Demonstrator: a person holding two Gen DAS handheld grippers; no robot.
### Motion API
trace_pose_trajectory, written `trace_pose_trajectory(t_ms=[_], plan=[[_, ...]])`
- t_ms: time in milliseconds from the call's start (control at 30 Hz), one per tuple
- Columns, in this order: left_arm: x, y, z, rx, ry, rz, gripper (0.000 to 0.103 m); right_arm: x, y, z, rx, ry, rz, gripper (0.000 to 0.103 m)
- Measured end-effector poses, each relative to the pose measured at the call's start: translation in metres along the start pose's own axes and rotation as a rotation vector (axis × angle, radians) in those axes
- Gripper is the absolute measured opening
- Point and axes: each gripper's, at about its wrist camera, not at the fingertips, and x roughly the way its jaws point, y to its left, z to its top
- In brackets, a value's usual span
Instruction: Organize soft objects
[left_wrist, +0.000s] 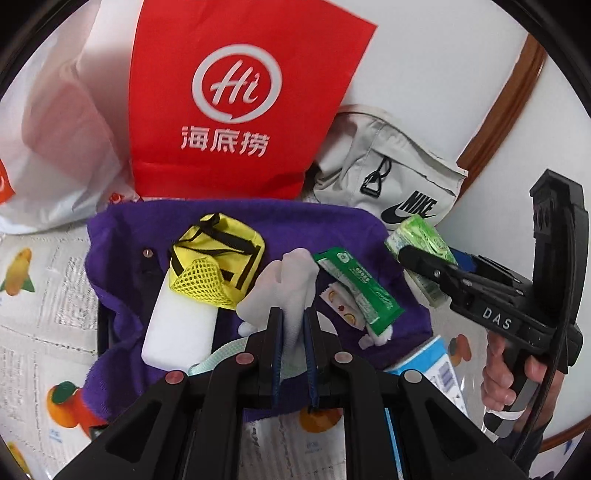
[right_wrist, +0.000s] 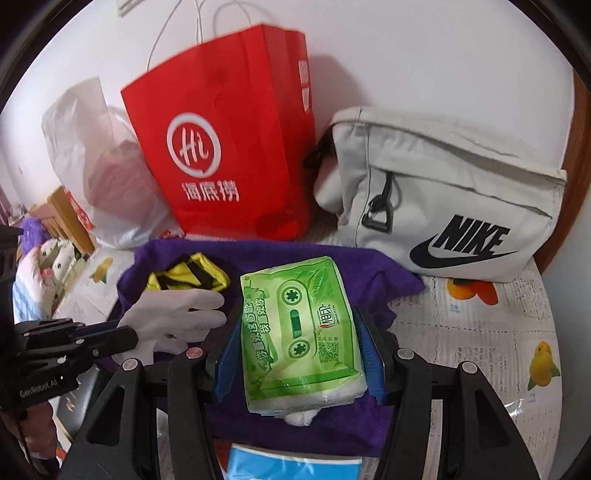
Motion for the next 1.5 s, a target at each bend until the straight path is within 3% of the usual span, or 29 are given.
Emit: trace_pose_trajectory(t_ms=[200,467,667,733,867,900,967,1067,1133,1367,1500], plan=[[0.009,0.013,-0.003,-0.016,-0.011,-0.010,0.011,0.026,-0.002,-0.007,0.013,0.068,0.025,0.056],[0.019,0.019,-0.010,-0.032,0.034,-0.007,0.011,0.055,0.004,-0.019,0.000,0.159,0.031,0.056],[0.016,0.027,-0.010,-0.056,0.027,0.001,0.012,0.057,0.005,-0.022,-0.002,0.169,0.027,0.057],[0.017,0.029,-0.010,-0.071,0.032,0.009,0.021,0.057,0.005,-0.022,-0.003,0.170,0.023,0.057],[0.020,0.030,-0.010,-0.075,0.050,0.021,0.025,0.061,0.007,-0.023,-0.010,0.188,0.013,0.057],[0.021,0.030,-0.010,-0.075,0.052,0.025,0.031,0.062,0.009,-0.022,-0.015,0.187,0.009,0.058],[0.022,0.030,-0.010,-0.076,0.060,0.040,0.042,0.062,0.012,-0.022,-0.029,0.181,0.011,0.060],[0.021,0.030,-0.010,-0.074,0.063,0.034,0.046,0.060,0.012,-0.021,-0.033,0.167,-0.002,0.071],[0.020,0.030,-0.010,-0.076,0.058,0.030,0.054,0.057,0.010,-0.019,-0.030,0.155,0.002,0.073],[0.011,0.031,-0.007,-0.080,0.037,0.035,0.057,0.045,0.006,-0.013,-0.005,0.123,-0.013,0.074],[-0.005,0.034,-0.007,-0.087,0.010,0.051,0.057,0.019,0.008,-0.008,-0.001,0.048,-0.014,0.074]])
